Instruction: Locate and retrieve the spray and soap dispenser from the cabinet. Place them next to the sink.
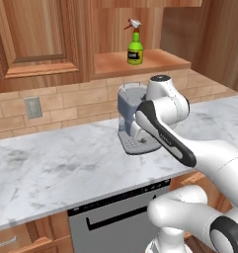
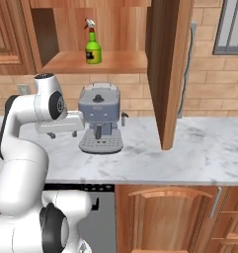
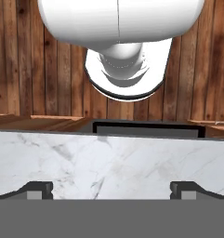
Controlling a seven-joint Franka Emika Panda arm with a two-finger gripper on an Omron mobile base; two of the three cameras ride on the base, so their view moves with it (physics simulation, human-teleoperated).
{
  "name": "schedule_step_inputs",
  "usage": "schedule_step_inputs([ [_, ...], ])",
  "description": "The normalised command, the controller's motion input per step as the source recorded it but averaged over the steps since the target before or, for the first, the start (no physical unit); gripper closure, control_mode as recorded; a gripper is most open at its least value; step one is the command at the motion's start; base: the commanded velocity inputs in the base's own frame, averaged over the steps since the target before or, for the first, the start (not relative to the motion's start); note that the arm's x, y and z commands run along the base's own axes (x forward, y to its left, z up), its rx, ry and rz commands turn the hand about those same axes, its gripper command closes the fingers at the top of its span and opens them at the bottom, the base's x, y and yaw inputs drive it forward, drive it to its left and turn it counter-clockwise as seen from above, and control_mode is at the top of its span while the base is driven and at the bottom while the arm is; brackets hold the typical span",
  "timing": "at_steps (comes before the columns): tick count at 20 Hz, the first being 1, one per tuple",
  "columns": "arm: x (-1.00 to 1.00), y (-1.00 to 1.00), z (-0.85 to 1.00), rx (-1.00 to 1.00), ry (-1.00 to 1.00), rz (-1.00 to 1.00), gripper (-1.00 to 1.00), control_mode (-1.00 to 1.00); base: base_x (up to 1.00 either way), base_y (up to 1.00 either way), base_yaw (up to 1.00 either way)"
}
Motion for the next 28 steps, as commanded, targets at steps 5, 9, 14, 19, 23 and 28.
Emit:
schedule_step_inputs([
  [5,0.0,0.0,0.0,0.0,0.0,0.0,-1.0,1.0,0.35,0.03,-0.01],
  [9,0.0,0.0,0.0,0.0,0.0,0.0,-1.0,1.0,0.47,0.09,-0.04],
  [14,0.0,0.0,0.0,0.0,0.0,0.0,-1.0,1.0,0.41,0.1,-0.03],
  [19,0.0,0.0,0.0,0.0,0.0,0.0,-1.0,1.0,0.4,0.1,-0.03],
  [23,0.0,0.0,0.0,0.0,0.0,0.0,-1.0,1.0,0.32,0.1,-0.03],
  [28,0.0,0.0,0.0,0.0,0.0,0.0,-1.0,1.0,0.14,0.06,-0.02],
])
